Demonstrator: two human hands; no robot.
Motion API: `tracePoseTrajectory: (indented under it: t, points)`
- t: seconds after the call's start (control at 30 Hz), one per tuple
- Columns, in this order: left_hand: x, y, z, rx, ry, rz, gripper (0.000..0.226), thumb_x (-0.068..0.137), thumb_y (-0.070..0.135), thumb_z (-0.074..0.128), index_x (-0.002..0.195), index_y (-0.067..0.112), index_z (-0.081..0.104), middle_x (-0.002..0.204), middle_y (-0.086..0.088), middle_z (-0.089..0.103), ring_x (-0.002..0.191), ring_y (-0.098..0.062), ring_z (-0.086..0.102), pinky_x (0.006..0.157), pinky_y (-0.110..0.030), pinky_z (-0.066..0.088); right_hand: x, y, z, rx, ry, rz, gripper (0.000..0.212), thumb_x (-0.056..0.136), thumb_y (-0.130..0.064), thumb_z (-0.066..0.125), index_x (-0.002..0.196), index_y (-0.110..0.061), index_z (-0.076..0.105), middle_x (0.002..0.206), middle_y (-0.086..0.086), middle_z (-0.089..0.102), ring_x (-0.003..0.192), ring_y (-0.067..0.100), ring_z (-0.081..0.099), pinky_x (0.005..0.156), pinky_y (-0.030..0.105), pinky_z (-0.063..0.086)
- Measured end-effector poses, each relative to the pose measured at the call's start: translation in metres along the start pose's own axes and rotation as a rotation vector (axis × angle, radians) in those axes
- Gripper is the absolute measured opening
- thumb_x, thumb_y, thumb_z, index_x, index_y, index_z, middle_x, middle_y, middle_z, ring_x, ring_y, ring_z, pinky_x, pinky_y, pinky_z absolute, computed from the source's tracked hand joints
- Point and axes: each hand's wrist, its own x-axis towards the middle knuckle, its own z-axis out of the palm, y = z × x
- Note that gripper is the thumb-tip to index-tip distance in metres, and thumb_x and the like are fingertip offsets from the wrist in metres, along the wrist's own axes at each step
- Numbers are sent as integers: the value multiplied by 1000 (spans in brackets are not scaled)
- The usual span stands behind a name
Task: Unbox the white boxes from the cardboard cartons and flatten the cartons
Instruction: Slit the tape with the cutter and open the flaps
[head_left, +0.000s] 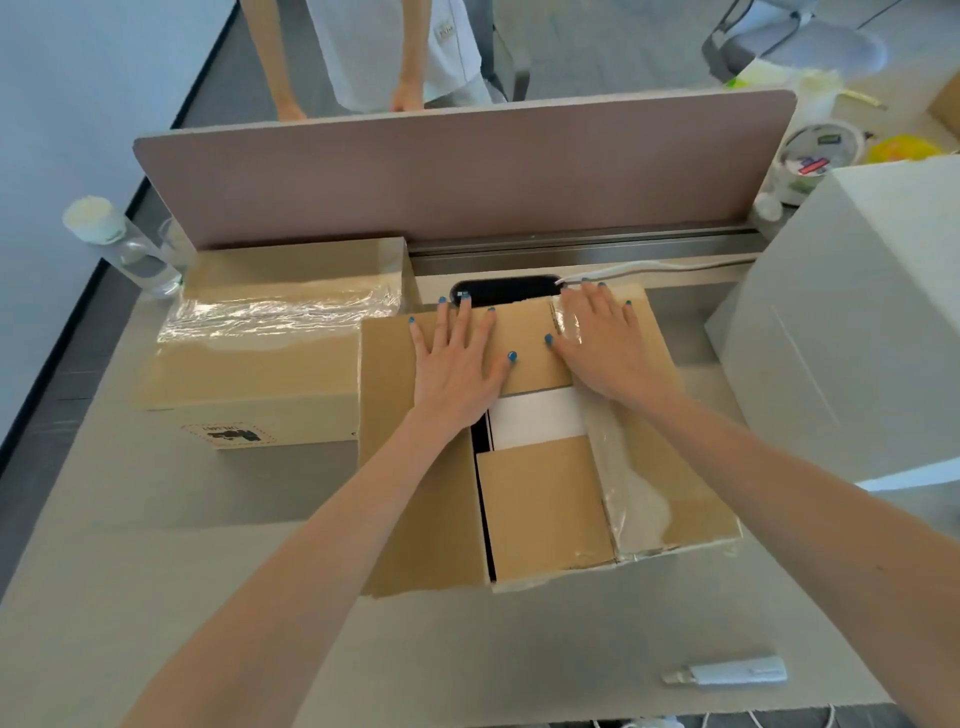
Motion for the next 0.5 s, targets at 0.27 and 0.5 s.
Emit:
tracePoseTrajectory:
  t: [0.27, 0.5]
  points:
    - [0, -3, 3, 25, 26, -10, 78, 89, 70, 1, 157, 33, 13, 167, -3, 6, 153, -28, -6, 119, -62, 1, 14, -6, -36, -33, -57, -54, 63, 76, -34, 62, 129, -15, 35, 103, 7, 59, 87, 25, 50, 68, 34, 43]
    - [2, -4, 3, 14, 13, -17, 79, 87, 69, -3, 157, 34, 11, 167, -2, 5, 153, -26, -7, 119, -61, 0, 20, -11, -75, 8, 29, -58, 51, 80, -18, 49, 126, -10, 30, 88, 11, 62, 70, 30, 57, 57, 35, 45]
